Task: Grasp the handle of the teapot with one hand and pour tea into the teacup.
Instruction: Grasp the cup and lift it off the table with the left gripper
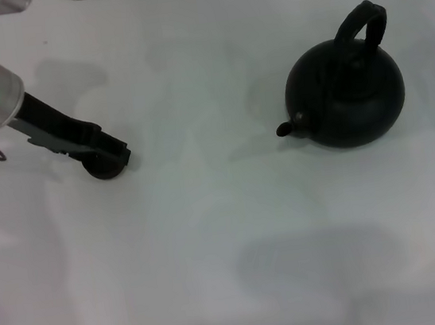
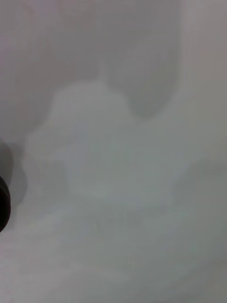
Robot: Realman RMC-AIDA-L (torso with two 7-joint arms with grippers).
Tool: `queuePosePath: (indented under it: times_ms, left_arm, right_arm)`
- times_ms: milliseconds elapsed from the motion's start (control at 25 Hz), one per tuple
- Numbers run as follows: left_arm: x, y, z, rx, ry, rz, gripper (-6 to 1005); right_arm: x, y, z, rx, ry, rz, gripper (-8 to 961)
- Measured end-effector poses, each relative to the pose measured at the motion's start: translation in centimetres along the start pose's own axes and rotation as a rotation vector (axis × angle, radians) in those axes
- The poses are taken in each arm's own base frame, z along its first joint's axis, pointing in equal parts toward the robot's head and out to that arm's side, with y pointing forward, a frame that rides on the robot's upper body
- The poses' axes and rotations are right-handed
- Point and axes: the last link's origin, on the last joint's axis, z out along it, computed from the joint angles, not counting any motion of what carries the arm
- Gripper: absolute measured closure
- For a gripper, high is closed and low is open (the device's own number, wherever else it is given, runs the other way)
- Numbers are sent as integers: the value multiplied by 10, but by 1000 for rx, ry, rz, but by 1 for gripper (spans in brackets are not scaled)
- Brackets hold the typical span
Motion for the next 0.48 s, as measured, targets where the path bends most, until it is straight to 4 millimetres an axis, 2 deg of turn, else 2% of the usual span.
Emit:
queuePosePath:
  times_ms: [480]
  left_arm:
    - [1,-1,3,8,6,-8,124]
  right_arm:
    - [-1,0,0,-1,-6,-1,70]
